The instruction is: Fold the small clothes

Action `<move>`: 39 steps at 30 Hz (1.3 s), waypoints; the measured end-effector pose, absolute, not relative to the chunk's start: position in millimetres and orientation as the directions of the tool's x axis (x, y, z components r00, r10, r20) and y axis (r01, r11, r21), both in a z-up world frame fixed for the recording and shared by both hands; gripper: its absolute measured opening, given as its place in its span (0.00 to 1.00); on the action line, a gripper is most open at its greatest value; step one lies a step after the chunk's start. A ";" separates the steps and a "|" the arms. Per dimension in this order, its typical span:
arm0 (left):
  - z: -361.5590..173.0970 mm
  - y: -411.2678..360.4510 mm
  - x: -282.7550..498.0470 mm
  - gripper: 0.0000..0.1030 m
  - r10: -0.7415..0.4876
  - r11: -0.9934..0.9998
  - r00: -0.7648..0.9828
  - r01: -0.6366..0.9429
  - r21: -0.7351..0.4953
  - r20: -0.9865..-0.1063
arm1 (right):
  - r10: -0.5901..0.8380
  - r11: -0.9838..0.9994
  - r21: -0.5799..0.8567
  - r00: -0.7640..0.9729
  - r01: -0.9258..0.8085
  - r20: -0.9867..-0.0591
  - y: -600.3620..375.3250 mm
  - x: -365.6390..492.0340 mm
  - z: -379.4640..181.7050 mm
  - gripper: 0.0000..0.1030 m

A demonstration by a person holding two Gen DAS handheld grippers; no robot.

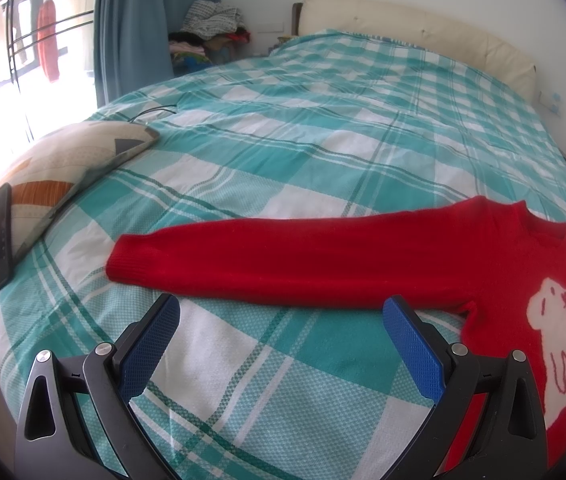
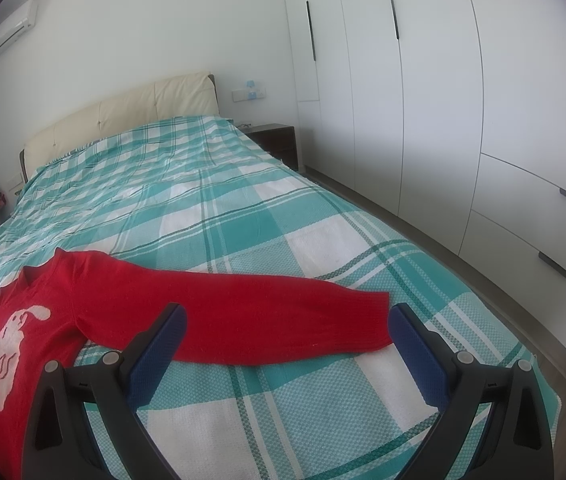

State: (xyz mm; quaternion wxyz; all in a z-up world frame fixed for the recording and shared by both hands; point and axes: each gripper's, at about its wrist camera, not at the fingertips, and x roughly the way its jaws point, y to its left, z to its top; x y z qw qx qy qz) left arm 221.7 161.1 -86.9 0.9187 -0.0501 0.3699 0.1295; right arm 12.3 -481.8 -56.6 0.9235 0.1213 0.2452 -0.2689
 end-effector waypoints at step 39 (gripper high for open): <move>-85.8 155.7 220.1 0.99 0.191 0.962 0.681 -0.273 -0.003 -0.707 | -0.437 0.826 0.093 0.735 0.556 -0.519 -482.1 12.2 -56.7 0.97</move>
